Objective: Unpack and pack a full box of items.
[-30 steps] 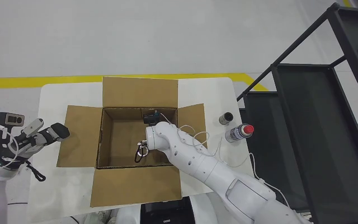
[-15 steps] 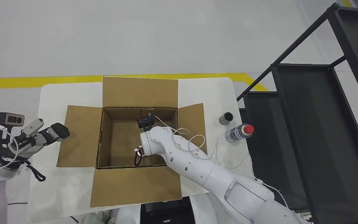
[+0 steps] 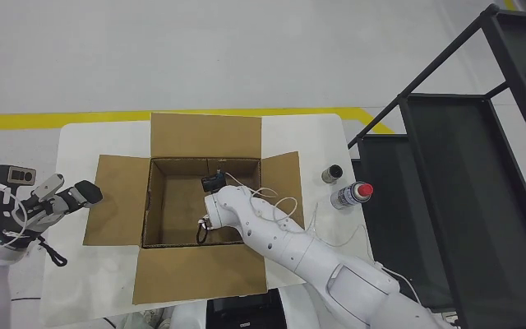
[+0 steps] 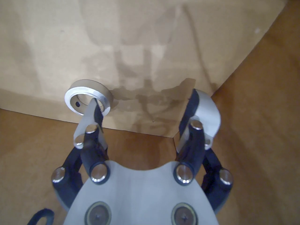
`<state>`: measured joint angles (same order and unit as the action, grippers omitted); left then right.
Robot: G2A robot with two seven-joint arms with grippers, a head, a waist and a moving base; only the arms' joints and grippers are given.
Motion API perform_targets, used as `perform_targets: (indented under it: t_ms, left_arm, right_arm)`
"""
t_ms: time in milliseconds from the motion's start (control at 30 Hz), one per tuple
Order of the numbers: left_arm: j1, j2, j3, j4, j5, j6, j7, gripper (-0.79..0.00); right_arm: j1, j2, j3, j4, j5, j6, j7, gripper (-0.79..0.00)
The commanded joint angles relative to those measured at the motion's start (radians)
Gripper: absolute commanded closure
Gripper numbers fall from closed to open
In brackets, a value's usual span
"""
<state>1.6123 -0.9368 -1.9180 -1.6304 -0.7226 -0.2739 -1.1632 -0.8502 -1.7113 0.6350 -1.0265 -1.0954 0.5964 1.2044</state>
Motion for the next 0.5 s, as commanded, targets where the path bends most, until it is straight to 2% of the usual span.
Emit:
perform_targets:
  t_ms: [0,100,200,267,300,333,467]
  left_arm:
    - [0.0,0.0,0.0,0.0,0.0,0.0,0.0,-0.785]
    - [0.0,0.0,0.0,0.0,0.0,0.0,0.0,-0.785]
    - [0.0,0.0,0.0,0.0,0.0,0.0,0.0,-0.785]
    - [0.0,0.0,0.0,0.0,0.0,0.0,0.0,-0.785]
    - [0.0,0.0,0.0,0.0,0.0,0.0,0.0,-0.785]
    - [0.0,0.0,0.0,0.0,0.0,0.0,0.0,-0.785]
    - [0.0,0.0,0.0,0.0,0.0,0.0,0.0,-0.785]
  right_arm:
    - [0.005,-0.007,-0.009,0.013,0.001,-0.002,-0.002,-0.496]
    - [0.013,-0.02,-0.02,0.037,0.008,-0.005,-0.004,-0.431]
    - [0.022,-0.033,-0.027,0.058,0.017,-0.008,-0.012,-0.308]
    - [0.027,-0.04,-0.03,0.068,0.021,-0.009,-0.02,-0.182]
    - [0.029,-0.043,-0.031,0.072,0.023,-0.01,-0.022,-0.062]
    - [0.031,-0.046,-0.031,0.076,0.023,-0.01,-0.025,0.0]
    - [0.038,-0.055,-0.029,0.093,0.031,-0.02,-0.035,0.0]
